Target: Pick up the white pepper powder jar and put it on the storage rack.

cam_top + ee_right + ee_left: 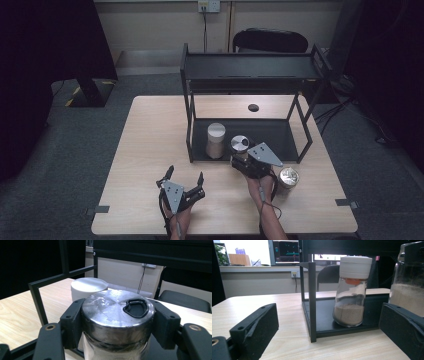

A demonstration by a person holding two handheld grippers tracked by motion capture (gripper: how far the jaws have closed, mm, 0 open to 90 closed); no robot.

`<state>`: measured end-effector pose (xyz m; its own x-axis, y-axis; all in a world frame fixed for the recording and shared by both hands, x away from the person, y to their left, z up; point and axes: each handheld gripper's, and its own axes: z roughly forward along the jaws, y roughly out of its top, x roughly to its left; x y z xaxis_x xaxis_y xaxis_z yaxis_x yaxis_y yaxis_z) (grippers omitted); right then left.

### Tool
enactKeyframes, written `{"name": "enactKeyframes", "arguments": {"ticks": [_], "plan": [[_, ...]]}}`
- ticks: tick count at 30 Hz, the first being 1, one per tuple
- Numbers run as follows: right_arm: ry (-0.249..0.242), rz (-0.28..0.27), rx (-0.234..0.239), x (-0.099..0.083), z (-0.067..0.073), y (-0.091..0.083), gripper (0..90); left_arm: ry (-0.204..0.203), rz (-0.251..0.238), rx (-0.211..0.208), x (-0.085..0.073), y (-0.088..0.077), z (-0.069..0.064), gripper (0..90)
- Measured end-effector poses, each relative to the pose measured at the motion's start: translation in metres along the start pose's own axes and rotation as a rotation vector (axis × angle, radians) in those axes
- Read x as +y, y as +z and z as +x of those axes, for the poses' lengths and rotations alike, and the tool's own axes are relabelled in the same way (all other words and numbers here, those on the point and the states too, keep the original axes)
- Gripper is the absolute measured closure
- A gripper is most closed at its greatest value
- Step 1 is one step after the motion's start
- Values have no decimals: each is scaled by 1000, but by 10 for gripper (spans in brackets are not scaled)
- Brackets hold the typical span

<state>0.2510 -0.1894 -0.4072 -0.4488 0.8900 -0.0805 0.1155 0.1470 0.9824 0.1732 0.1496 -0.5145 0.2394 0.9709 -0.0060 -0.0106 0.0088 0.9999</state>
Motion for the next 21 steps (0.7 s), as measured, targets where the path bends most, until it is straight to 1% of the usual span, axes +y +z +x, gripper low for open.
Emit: {"name": "enactKeyframes", "arguments": {"ticks": [9,14,21], "plan": [[7,12,-16,-1,0,12,347,1,0,0,0,0,0,21],[20,17,-24,-1,-3,19,347,1,1,0,0,0,0,21],[22,26,-40,1,-7,27,347,1,0,0,0,0,0,21]]}}
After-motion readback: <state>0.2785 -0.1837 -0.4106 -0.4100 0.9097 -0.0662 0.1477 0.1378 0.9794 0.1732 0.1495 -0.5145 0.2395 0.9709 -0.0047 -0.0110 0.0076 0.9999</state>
